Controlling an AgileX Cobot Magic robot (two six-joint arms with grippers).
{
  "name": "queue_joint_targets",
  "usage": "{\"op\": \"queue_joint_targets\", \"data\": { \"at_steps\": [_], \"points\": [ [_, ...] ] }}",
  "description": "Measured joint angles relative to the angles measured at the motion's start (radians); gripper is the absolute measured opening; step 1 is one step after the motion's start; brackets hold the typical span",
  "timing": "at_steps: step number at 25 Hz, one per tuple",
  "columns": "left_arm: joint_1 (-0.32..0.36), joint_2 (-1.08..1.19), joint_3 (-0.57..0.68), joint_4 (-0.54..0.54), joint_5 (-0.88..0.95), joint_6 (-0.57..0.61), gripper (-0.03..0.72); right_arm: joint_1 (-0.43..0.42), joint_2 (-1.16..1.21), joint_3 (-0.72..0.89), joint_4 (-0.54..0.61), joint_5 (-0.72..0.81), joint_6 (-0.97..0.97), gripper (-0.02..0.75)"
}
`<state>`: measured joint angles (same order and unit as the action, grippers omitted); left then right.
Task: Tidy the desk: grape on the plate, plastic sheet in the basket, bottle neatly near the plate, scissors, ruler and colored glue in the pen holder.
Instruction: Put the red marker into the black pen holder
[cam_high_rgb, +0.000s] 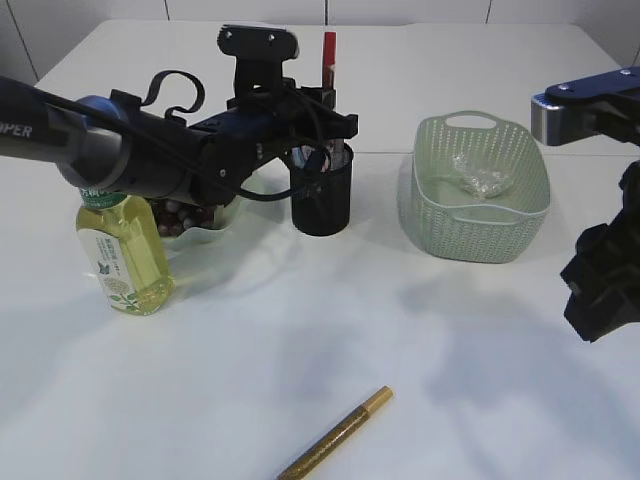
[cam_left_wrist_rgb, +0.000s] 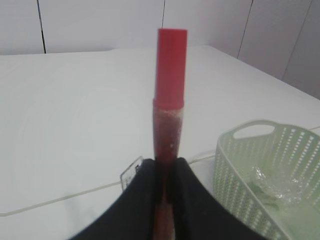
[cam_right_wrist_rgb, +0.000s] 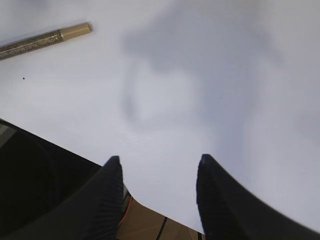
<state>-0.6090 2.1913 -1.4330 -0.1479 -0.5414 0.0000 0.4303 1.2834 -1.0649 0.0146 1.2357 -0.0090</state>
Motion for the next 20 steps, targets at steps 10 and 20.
{"op": "queue_joint_targets", "data": {
  "at_steps": [10,20],
  "points": [
    [0.000,0.000,-0.001,0.000,0.000,0.000,0.096,0.000,0.000,0.000,0.000,0.000,-0.001,0.382],
    [0.000,0.000,-0.001,0.000,-0.023,0.000,0.156,0.000,0.000,0.000,0.000,0.000,-0.002,0.382]
  ]
}}
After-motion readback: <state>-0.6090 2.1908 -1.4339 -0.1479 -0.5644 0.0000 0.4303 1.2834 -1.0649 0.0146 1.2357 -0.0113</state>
